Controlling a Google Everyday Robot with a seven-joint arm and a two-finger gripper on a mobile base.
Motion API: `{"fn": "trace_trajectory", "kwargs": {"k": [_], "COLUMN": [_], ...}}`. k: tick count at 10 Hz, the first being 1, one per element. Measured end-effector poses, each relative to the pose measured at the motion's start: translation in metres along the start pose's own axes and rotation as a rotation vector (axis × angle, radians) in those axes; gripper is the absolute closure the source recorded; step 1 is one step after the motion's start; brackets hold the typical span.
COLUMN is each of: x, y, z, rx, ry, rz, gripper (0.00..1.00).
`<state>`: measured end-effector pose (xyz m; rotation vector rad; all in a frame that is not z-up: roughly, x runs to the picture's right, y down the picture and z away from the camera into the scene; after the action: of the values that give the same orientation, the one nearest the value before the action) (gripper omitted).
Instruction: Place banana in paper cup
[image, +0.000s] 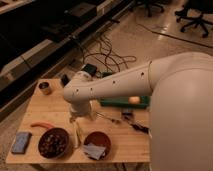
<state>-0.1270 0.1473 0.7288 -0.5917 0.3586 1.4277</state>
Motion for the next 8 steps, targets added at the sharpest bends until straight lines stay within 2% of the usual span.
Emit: {"fn": "trace_trajectory", "kwargs": {"k": [4, 8], "x": [-0.005, -0.024], "y": [0.006, 0.01], "z": [0.028, 0.048], "rx": [-0.027, -0.059], "ry": [0.001, 0.001], "rz": [-0.012, -0.02], "gripper": [0.35, 0.35]}}
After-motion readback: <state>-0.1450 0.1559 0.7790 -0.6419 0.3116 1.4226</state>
